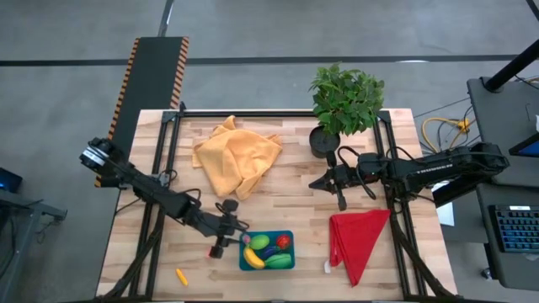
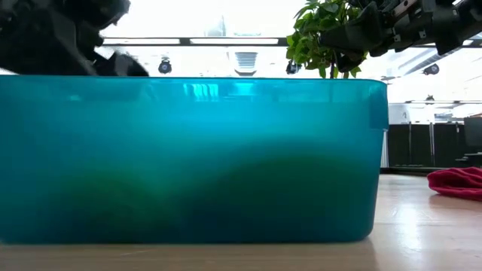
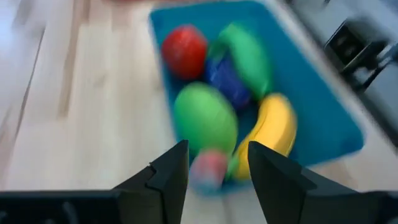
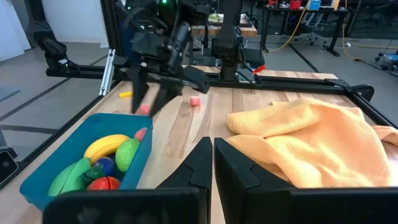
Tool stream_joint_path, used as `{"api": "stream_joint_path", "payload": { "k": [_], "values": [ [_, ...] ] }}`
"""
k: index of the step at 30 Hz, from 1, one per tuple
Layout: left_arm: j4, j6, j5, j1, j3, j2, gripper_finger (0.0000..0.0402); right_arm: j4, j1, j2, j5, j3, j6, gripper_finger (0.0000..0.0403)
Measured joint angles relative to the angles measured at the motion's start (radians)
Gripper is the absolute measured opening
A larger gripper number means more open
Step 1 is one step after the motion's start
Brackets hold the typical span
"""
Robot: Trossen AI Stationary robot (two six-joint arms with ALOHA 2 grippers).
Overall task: Pick and placing Produce into tupperware
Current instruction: Put the top pink peach into the blue bin
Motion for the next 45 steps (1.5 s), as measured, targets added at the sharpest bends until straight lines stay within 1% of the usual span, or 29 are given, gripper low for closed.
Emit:
{"api": "stream_joint_path", "payload": {
  "k": [2,5,11,17,22,26,30,37,42,45],
  "values": [
    [-0.106,-0.059,-0.011,0.000,0.005,-0.036,0.0150,0.000,0.000,0.000,0.000,0.000,0.000,0.0009],
    [-0.224,-0.156,-0.016,0.000,0.006,-0.096,0.0150,0.000,0.000,0.000,0.000,0.000,0.000,0.0009],
    [-0.481,-0.348,-0.060,-0.003,0.001,-0.197,0.0150,0.000,0.000,0.000,0.000,0.000,0.000,0.0009],
    [-0.705,-0.580,-0.085,-0.002,0.001,-0.229,0.0150,-0.001,0.000,0.000,0.000,0.000,0.000,0.0009],
    [-0.835,-0.783,-0.061,-0.002,0.001,-0.226,0.0150,-0.001,0.000,0.000,0.000,0.000,0.000,0.0009],
    [-0.908,-0.934,-0.012,-0.002,0.001,-0.213,0.0150,-0.002,0.000,0.000,0.000,0.000,0.000,0.0009],
    [-0.952,-1.037,0.049,-0.002,0.000,-0.186,0.0150,-0.002,0.000,0.000,0.000,0.000,0.000,0.0009],
    [-0.975,-1.067,0.105,-0.002,0.000,-0.142,0.0150,-0.002,0.000,0.000,-0.001,0.000,0.000,0.0009],
    [-1.002,-1.139,0.158,-0.002,0.000,-0.135,0.0150,-0.003,0.000,0.000,-0.001,0.000,0.000,0.0009],
    [-1.003,-1.143,0.167,-0.003,0.000,-0.131,0.0150,-0.006,0.000,0.000,-0.001,0.000,0.000,0.0009]
  ]
}}
